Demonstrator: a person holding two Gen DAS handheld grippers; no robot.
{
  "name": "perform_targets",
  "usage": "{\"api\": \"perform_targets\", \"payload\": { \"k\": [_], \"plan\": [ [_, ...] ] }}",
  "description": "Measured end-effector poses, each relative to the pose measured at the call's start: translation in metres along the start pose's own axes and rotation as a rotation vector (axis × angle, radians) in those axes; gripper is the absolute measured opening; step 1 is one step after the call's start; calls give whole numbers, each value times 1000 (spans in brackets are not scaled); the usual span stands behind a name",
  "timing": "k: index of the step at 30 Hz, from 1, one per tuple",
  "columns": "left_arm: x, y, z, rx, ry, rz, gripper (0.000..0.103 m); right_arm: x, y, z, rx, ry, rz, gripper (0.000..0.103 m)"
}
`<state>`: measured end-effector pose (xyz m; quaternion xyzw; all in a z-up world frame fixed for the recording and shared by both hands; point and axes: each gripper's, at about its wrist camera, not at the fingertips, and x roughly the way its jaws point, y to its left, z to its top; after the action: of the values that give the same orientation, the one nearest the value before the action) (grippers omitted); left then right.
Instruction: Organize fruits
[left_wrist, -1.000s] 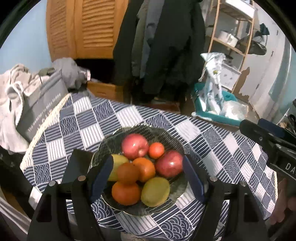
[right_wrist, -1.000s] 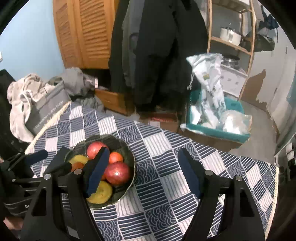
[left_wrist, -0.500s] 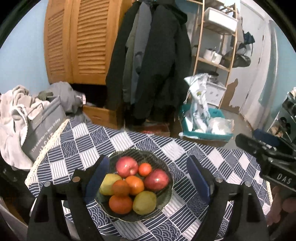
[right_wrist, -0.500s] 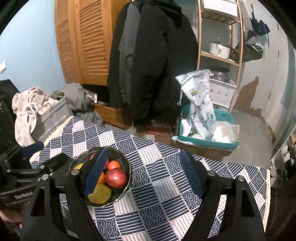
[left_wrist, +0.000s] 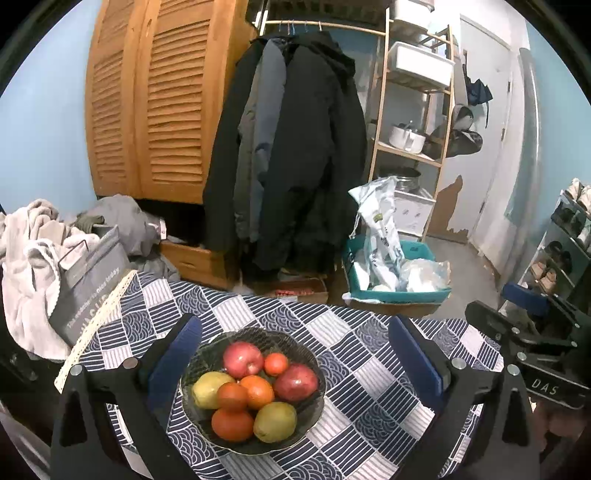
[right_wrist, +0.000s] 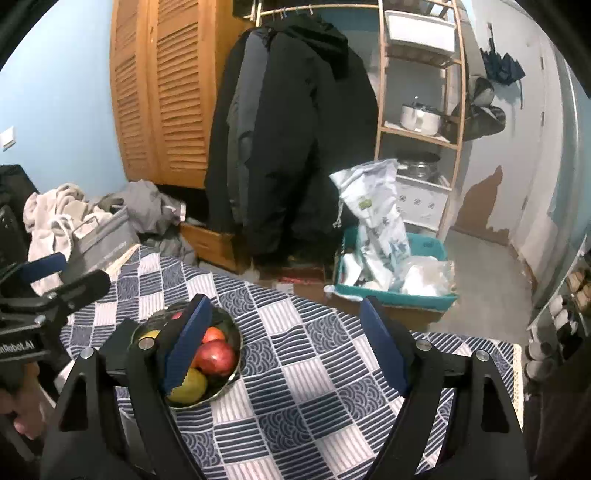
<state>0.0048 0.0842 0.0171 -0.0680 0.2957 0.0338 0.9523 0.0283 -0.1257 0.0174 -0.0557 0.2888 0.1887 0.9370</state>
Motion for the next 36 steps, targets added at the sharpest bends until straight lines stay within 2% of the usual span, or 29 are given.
{"api": "perform_targets", "payload": {
  "k": [12, 20, 36],
  "plan": [
    [0, -27, 4, 48, -8, 2, 102, -9, -29, -9, 30, -32, -78, 83],
    [-4, -39, 7, 54, -31, -15, 102, -12, -41, -12, 53, -34, -100, 83],
    [2, -47, 6, 63, -12, -23, 102, -12, -50, -16, 51, -25, -128, 83]
  ]
}}
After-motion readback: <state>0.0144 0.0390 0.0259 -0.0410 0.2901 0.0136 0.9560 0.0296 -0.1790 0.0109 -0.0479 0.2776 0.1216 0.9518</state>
